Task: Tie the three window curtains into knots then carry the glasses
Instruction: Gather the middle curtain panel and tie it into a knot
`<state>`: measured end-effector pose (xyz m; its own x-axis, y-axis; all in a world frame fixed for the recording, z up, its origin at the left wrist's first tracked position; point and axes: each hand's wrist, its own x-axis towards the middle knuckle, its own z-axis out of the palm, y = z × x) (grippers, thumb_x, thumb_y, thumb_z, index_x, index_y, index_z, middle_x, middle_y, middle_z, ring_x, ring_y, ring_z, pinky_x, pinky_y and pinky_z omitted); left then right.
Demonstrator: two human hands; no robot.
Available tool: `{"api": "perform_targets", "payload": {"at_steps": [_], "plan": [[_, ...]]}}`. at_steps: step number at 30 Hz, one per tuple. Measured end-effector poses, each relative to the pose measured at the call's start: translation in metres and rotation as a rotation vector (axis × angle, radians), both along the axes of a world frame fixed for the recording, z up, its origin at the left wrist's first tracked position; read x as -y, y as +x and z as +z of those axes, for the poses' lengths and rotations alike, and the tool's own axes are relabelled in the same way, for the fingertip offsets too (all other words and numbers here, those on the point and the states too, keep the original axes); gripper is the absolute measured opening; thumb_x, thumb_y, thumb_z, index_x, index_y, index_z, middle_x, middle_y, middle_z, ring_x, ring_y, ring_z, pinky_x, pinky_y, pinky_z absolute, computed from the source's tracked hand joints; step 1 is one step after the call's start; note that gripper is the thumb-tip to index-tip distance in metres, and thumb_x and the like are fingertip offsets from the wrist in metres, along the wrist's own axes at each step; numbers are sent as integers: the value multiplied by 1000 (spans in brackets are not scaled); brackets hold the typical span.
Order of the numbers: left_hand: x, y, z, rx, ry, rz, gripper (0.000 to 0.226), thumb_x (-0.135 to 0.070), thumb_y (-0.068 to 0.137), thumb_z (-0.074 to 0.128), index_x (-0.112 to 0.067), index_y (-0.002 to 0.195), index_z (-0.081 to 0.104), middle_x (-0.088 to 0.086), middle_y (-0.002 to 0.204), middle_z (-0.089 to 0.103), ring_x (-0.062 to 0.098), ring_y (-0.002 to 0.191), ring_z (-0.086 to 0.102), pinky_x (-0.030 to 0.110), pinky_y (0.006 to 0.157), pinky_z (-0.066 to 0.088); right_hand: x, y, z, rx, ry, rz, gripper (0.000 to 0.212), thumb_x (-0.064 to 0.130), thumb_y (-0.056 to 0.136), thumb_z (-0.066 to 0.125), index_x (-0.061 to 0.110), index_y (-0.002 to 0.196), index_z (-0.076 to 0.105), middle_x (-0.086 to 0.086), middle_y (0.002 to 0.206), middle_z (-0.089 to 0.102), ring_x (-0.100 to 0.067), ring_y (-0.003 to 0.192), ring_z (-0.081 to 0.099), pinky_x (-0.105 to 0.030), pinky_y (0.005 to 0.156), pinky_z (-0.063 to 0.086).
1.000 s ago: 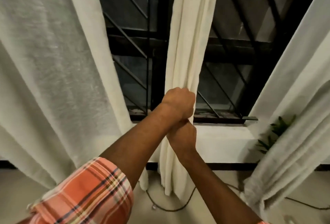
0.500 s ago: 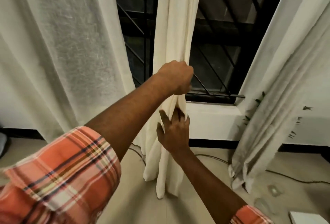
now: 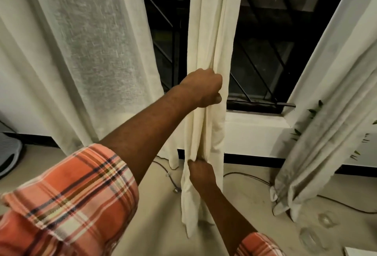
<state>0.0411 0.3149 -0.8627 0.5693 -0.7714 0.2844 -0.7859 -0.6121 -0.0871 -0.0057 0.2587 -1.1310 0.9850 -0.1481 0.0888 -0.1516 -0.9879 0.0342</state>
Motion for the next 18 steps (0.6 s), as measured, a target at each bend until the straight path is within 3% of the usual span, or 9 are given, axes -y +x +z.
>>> {"api": "perform_targets", "payload": {"at_steps": [2, 4, 8, 12, 16, 18], "plan": [[3, 10, -9, 9, 12, 6, 30, -34, 92, 55, -8, 105, 62, 8, 90, 57, 22, 73, 52, 34, 71, 48, 3, -1, -5, -17, 11, -34, 17, 8, 91, 52, 13, 98, 67, -9, 91, 70, -24, 85, 69, -33, 72, 53], [7, 17, -34, -6, 99, 20, 30, -36, 93, 52, -10, 106, 60, 7, 94, 57, 22, 77, 51, 34, 69, 44, 6, 3, -8, -1, 14, -45, 4, 11, 77, 71, 15, 77, 69, -5, 70, 68, -19, 63, 69, -26, 55, 51], [16, 24, -118, -157, 239, 83, 33, -34, 96, 48, -8, 113, 59, 11, 111, 62, 29, 97, 61, 35, 74, 45, 13, 8, -17, 85, 64, -55, 24, 18, 46, 86, 22, 53, 63, 3, 47, 56, -10, 38, 54, -16, 38, 37], [29, 35, -165, -211, 221, 99, 36, -29, 97, 44, -7, 125, 51, 13, 115, 62, 32, 102, 62, 36, 77, 47, 13, 14, -20, 183, 55, -28, 20, 24, 56, 86, 20, 54, 66, 1, 50, 59, -12, 37, 55, -16, 37, 37], [42, 49, -175, -208, 203, 63, 40, -31, 97, 45, -7, 128, 50, 13, 116, 62, 33, 103, 61, 37, 79, 47, 24, 26, -23, 280, 55, -77, 29, 18, 44, 90, 18, 44, 61, 1, 41, 53, -13, 30, 49, -13, 34, 31], [44, 54, -181, -252, 223, 38, 38, -35, 97, 45, -7, 120, 57, 13, 116, 61, 32, 105, 60, 36, 79, 45, 30, 34, -26, 294, 49, -81, 30, 15, 42, 90, 18, 43, 60, 1, 40, 52, -13, 30, 48, -14, 34, 32]]}}
